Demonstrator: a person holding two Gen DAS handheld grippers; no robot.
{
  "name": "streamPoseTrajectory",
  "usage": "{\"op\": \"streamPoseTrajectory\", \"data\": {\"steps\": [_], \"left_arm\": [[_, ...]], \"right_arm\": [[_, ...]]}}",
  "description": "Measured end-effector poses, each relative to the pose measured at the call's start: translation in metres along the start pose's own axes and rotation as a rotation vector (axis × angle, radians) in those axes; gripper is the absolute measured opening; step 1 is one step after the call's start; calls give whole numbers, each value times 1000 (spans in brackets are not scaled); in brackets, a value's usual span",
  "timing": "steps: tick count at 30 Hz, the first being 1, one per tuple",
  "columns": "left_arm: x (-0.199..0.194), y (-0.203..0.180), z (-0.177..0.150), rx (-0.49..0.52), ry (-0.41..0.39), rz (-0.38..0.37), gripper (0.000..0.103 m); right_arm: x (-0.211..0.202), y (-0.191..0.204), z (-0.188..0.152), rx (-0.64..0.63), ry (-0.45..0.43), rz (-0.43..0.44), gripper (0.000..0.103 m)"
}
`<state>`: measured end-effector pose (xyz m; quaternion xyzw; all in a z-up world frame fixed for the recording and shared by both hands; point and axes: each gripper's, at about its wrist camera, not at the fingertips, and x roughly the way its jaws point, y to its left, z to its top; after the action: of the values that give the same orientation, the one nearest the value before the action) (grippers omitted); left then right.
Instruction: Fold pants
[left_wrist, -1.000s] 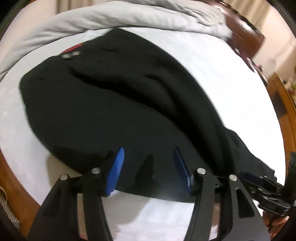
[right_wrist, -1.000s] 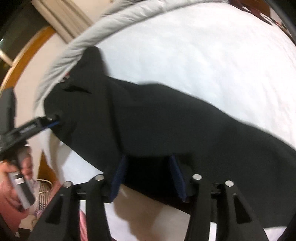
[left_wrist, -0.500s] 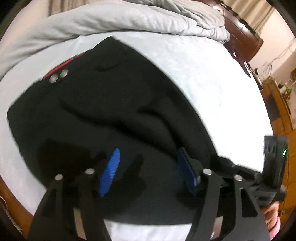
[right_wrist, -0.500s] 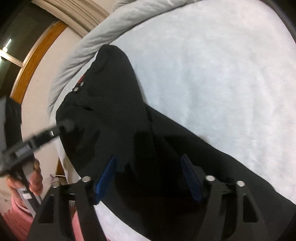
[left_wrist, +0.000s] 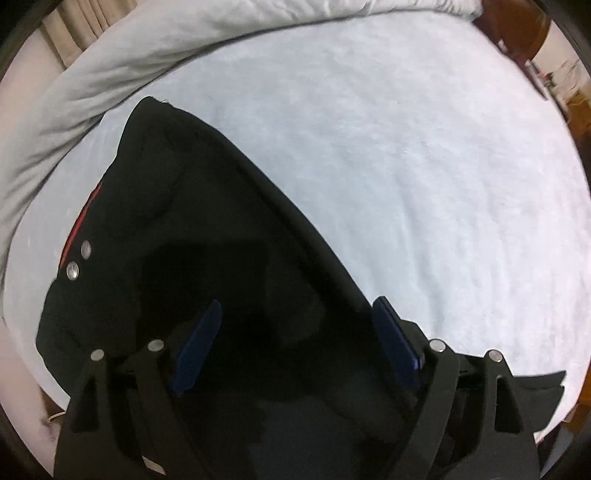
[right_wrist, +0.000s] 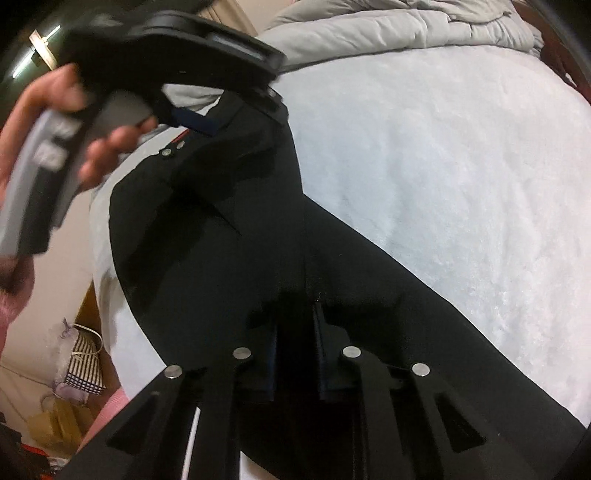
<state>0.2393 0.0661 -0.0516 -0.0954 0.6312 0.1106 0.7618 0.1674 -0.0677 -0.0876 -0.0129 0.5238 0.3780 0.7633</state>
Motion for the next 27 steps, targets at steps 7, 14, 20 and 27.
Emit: {"op": "streamPoseTrajectory", "data": {"steps": [7, 14, 20, 27], "left_arm": [[25, -6, 27, -25, 85, 21, 85], [43, 3, 32, -88, 159, 13, 46], [14, 21, 7, -114, 48, -72, 10], [-64, 59, -86, -156, -290, -103, 6]], "right_arm": [[1, -5, -5, 0, -8, 14, 16], [3, -1, 0, 10, -12, 25, 16], [-1, -11, -1, 54, -27, 61, 20], [-37, -25, -17, 101, -86, 131, 41]]}}
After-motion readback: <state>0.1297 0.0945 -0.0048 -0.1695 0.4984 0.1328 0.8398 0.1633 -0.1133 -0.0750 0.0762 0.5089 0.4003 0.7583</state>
